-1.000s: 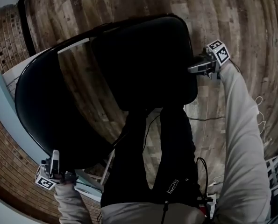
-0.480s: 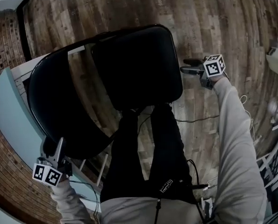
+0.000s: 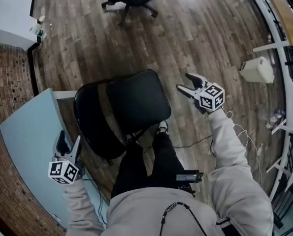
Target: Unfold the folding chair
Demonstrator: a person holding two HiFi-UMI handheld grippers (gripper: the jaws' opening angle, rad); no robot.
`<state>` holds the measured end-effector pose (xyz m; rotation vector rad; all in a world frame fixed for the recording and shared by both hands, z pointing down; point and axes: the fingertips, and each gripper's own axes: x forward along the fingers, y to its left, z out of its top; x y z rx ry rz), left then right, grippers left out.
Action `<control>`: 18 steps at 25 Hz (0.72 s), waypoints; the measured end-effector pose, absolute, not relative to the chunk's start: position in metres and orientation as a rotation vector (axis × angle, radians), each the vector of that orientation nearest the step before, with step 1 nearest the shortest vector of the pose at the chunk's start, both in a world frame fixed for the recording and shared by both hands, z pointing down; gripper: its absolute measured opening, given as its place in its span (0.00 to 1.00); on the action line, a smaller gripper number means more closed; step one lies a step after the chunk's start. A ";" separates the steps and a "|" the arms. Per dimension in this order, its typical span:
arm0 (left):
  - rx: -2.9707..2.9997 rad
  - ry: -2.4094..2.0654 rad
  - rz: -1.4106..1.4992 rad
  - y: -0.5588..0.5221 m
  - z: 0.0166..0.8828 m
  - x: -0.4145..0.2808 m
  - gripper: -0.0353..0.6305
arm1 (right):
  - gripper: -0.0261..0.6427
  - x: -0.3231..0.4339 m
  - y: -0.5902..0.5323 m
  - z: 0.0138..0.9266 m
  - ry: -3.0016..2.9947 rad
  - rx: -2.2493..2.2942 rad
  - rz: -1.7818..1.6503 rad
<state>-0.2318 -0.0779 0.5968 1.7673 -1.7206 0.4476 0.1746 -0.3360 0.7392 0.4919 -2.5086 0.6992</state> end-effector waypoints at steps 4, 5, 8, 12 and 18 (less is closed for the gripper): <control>2.043 -1.650 0.435 -0.095 0.517 -0.183 0.60 | 0.50 0.130 -0.298 0.579 -2.538 0.650 0.416; 2.107 -1.659 0.438 -0.098 0.493 -0.178 0.57 | 0.50 0.114 -0.284 0.542 -2.567 0.667 0.378; 2.305 -1.651 0.287 -0.103 0.414 -0.170 0.31 | 0.39 0.069 -0.245 0.448 -2.640 0.743 0.259; 2.515 -1.591 0.125 -0.076 0.328 -0.150 0.06 | 0.05 0.032 -0.194 0.355 -2.731 0.916 0.288; 2.595 -1.649 0.067 -0.060 0.275 -0.133 0.06 | 0.05 0.010 -0.142 0.275 -2.838 0.998 0.326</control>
